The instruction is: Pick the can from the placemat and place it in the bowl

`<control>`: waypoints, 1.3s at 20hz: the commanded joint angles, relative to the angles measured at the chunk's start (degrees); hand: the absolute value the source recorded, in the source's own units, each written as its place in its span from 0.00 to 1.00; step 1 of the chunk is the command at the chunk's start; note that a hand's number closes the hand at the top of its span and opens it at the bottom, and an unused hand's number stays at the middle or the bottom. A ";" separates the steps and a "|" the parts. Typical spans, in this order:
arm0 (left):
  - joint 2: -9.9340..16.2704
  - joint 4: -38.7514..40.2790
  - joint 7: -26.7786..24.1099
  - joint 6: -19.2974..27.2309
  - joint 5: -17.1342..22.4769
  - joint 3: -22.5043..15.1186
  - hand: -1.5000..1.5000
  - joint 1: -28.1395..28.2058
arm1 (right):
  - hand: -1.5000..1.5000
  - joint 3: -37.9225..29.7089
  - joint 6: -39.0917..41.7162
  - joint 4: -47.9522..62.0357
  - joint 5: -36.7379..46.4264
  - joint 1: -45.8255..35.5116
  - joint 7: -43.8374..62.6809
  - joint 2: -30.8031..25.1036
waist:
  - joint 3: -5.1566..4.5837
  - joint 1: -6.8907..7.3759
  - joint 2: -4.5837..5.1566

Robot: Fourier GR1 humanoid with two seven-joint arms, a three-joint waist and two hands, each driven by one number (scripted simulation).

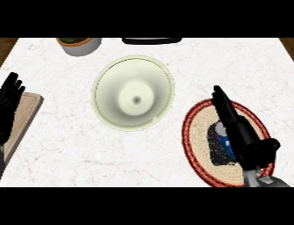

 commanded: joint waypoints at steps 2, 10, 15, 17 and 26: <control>-3.63 -3.90 0.22 0.29 -1.15 -3.70 0.50 0.27 | 1.00 4.66 6.30 1.30 2.47 -0.80 8.82 -5.97 | -1.33 1.69 1.26; -12.45 -7.26 3.92 2.27 -2.15 -11.58 0.50 -0.88 | 0.00 8.51 2.32 2.83 22.44 -1.15 9.73 -16.67 | -1.22 0.31 1.00; -14.85 -13.13 7.59 5.71 -5.60 -13.83 0.50 0.70 | 0.00 4.68 5.09 -7.35 16.98 4.00 4.99 -16.72 | -1.25 0.95 1.19; -13.06 -12.40 8.64 3.71 -4.23 -11.65 0.50 -1.32 | 0.00 4.37 6.93 -14.07 18.68 2.12 9.00 -18.90 | -1.29 0.79 1.17; -15.39 -14.52 7.98 4.45 -6.86 -13.76 0.50 3.09 | 0.00 4.68 19.99 -15.20 23.98 -17.16 40.44 -16.99 | -1.34 1.74 1.29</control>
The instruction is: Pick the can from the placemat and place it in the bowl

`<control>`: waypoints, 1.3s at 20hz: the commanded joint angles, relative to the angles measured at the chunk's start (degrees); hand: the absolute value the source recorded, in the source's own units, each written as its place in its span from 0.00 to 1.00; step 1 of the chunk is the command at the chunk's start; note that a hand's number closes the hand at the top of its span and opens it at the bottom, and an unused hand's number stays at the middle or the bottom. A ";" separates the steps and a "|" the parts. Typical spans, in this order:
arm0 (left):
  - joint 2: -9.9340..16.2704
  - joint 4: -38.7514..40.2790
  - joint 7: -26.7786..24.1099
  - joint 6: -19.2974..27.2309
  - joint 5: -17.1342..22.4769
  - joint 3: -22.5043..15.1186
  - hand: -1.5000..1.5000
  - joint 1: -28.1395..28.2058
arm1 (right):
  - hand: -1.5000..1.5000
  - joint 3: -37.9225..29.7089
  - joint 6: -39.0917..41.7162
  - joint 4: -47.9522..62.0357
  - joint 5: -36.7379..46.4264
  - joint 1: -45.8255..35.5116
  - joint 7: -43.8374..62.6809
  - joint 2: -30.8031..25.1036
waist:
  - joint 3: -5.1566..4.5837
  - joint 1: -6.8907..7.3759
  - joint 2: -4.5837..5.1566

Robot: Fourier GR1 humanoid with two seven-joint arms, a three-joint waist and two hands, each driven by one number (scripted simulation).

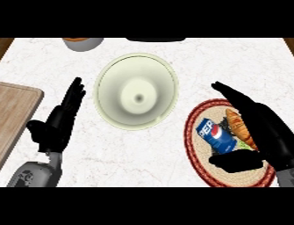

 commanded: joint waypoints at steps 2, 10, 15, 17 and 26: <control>-2.35 4.11 -0.73 0.35 -1.15 0.47 0.50 -4.30 | 0.00 2.33 7.20 6.33 0.74 -10.24 12.13 4.15 | -0.01 0.22 0.38; -1.24 -1.46 1.25 -0.21 -1.90 0.07 0.50 0.13 | 0.00 1.60 16.92 14.30 -5.83 -15.12 24.95 7.43 | 0.04 0.72 0.12; -0.85 -3.48 0.86 -1.82 -0.89 0.41 0.50 4.23 | 0.00 0.24 19.69 15.19 -8.07 -9.37 21.98 2.60 | 0.08 0.13 0.04; -2.58 1.97 -3.55 -0.39 -2.77 1.53 0.50 1.67 | 0.00 0.80 20.47 14.11 -8.30 -9.83 25.17 3.51 | 0.04 -0.36 0.13; -2.30 -2.50 3.11 -3.03 -2.66 4.24 0.50 0.27 | 0.00 -6.22 23.32 9.42 -10.47 -3.65 20.46 3.31 | 0.08 -0.32 0.11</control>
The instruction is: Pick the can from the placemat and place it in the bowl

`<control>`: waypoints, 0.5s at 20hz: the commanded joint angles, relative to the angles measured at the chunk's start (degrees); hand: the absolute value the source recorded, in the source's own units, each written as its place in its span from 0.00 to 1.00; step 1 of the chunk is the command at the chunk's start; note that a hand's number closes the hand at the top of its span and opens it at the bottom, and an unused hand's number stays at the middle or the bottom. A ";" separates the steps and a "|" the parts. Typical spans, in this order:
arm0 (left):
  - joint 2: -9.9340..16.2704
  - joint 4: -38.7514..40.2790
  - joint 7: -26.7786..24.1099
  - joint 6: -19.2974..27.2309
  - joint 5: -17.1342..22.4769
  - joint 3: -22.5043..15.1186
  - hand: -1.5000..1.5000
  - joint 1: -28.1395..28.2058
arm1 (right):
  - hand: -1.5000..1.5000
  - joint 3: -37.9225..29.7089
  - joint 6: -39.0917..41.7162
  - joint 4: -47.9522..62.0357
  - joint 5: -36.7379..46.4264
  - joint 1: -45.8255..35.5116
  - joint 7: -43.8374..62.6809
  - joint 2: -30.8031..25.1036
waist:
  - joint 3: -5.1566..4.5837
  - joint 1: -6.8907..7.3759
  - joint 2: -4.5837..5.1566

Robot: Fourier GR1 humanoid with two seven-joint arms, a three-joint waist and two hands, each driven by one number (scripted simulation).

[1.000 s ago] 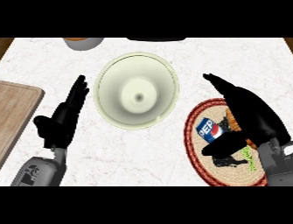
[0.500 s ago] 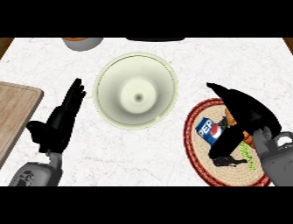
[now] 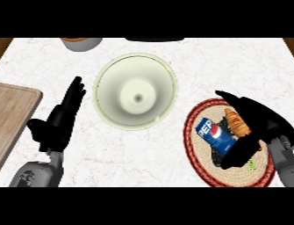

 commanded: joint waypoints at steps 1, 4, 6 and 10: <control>-2.25 2.22 0.42 -0.13 -1.55 0.39 0.50 -2.12 | 0.00 -2.99 4.10 -2.44 -1.35 0.44 5.75 2.81 | 0.00 -0.07 0.04; -1.91 -0.93 -1.21 -0.52 -2.81 0.11 0.50 1.51 | 0.00 -7.30 4.75 -4.63 -3.93 2.98 3.85 1.75 | 0.01 -0.03 0.00; -2.36 2.75 -1.60 -2.54 -1.72 2.09 0.50 -0.18 | 0.00 -6.61 4.39 -3.71 -0.94 3.48 2.75 4.64 | 0.01 -0.04 0.04; -3.55 3.89 -1.94 -2.14 -2.63 2.40 0.50 -1.20 | 0.00 -6.27 2.36 -1.67 0.47 4.44 2.79 7.60 | 0.01 0.03 0.05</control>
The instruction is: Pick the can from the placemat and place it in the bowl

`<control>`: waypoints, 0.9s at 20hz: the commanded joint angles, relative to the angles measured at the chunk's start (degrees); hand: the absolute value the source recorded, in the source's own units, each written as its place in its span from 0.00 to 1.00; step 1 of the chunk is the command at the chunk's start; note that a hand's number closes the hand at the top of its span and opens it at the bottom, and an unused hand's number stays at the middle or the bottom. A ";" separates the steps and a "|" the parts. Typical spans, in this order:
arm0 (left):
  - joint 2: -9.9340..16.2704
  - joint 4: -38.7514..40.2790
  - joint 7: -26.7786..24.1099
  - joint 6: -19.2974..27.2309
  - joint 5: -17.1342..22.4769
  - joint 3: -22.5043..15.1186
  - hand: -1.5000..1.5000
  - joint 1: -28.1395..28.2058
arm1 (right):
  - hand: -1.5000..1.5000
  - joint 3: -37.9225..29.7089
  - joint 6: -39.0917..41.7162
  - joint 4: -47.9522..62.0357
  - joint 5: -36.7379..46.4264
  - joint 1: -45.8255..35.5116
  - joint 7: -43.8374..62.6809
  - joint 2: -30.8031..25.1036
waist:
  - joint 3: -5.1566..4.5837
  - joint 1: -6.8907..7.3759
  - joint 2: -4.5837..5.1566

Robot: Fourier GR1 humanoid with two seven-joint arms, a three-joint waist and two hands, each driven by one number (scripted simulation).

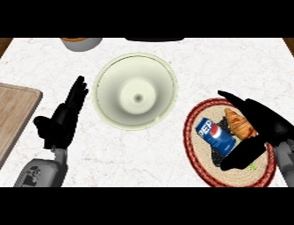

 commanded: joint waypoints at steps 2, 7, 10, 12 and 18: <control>-0.24 -2.37 2.58 -0.46 -1.07 0.44 0.50 0.19 | 0.00 -0.53 0.75 -1.42 2.09 3.15 4.77 2.73 | 0.01 -0.01 -0.03; -1.29 -3.15 1.35 -1.00 -2.08 0.98 0.50 1.15 | 0.00 -2.48 1.66 1.99 4.28 6.01 -0.83 3.90 | 0.02 0.05 0.01; -2.07 0.69 -3.37 -2.43 -2.12 1.61 0.50 2.41 | 0.00 -4.68 3.31 1.65 3.38 6.79 -1.64 3.74 | 0.01 -0.03 0.03; -2.55 -0.60 -0.37 -1.61 -3.27 1.51 0.50 1.19 | 0.00 -3.30 1.53 6.62 7.45 6.93 -5.79 6.25 | 0.02 0.07 0.04; -2.37 -8.04 3.92 -2.82 -4.38 0.90 0.50 4.53 | 0.00 -3.13 0.89 2.76 12.16 11.04 -6.26 8.81 | 0.02 0.11 -0.03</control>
